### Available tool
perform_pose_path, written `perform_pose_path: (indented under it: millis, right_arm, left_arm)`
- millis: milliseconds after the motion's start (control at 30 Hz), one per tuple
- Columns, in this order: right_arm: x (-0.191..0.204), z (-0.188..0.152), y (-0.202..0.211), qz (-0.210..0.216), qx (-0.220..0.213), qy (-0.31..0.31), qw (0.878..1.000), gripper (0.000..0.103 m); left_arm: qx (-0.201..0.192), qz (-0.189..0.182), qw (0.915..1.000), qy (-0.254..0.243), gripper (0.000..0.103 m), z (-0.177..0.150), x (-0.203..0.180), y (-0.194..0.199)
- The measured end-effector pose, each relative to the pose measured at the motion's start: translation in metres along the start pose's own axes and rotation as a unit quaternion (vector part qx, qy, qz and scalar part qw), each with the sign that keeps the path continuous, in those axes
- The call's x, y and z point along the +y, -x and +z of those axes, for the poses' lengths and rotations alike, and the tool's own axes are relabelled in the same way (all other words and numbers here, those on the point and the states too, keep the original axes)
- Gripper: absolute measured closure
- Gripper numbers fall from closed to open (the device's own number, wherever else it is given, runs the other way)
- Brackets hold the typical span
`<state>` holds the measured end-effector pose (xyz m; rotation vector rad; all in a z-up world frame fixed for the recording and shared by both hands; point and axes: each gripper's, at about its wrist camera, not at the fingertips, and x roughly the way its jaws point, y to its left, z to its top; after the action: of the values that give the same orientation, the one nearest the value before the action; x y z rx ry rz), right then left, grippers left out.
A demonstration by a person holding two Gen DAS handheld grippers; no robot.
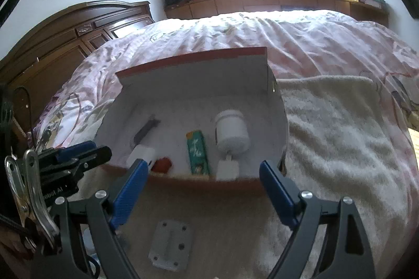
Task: Organize rigid objects
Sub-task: 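Withdraw both grippers toward the grey plate and light-blue pieces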
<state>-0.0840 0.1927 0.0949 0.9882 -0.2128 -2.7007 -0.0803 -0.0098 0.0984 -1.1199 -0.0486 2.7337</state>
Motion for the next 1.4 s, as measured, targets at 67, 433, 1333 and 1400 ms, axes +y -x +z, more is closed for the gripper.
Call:
perform_pose_path:
  millis: [67,433,1333,1400]
  right_arm:
    - [0.001,-0.006,0.004,0.001,0.002,-0.001,1.0,0.013]
    - [0.003,-0.041,0.02,-0.004,0.019,-0.004,1.0,0.013]
    - [0.011,-0.119,0.013,-0.036,0.083,0.041,0.995,0.013]
    - [0.012,-0.12,0.012,-0.039,0.084,0.046,0.995,0.013]
  left_arm:
    - [0.0,0.002,1.0,0.001,0.063,-0.007,0.002,0.007]
    - [0.002,0.008,0.9999,0.009,0.063,-0.038,0.013,0.034]
    - [0.042,-0.024,0.9988,0.006,0.063,-0.138,0.041,0.061]
    - [0.046,-0.025,0.9986,0.005,0.063,-0.142,0.041,0.059]
